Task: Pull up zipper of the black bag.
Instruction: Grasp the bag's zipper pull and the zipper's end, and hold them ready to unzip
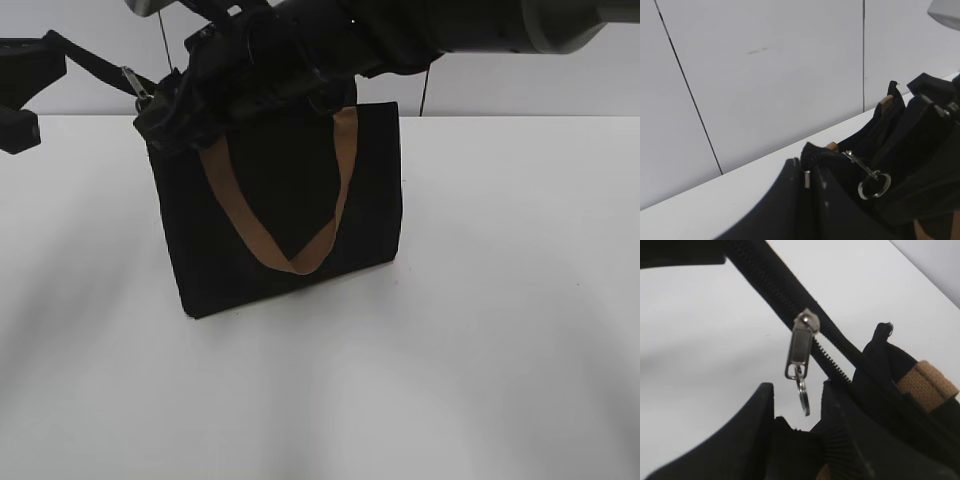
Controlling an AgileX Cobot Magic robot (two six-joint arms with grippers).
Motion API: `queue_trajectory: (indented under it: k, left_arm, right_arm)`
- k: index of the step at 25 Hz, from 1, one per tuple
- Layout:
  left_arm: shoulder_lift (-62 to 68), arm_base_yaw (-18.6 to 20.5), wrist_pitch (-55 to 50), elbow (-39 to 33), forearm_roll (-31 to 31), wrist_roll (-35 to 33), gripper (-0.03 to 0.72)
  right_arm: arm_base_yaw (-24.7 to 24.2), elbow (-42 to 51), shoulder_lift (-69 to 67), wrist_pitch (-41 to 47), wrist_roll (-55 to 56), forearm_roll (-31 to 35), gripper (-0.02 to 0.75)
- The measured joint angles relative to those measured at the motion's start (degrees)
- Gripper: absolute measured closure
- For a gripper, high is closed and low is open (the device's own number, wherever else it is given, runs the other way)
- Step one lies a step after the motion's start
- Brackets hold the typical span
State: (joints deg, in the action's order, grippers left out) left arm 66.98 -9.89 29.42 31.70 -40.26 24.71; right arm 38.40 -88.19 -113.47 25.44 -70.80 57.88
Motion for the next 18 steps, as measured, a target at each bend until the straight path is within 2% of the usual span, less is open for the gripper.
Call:
queue_trajectory:
  k: [7, 13, 18]
  left_arm:
    - [0.0, 0.0, 0.0, 0.0, -0.1, 0.0, 0.669]
    - [0.0, 0.0, -0.1, 0.0, -0.1, 0.0, 0.669]
    - [0.0, 0.0, -0.2, 0.0, -0.1, 0.0, 0.669]
  right_arm:
    - [0.0, 0.0, 0.0, 0.0, 0.3, 0.3, 0.585]
    - [0.0, 0.0, 0.1, 0.0, 1.5, 0.3, 0.743]
    - [-0.2, 0.0, 1.3, 0.0, 2.7, 0.3, 0.753]
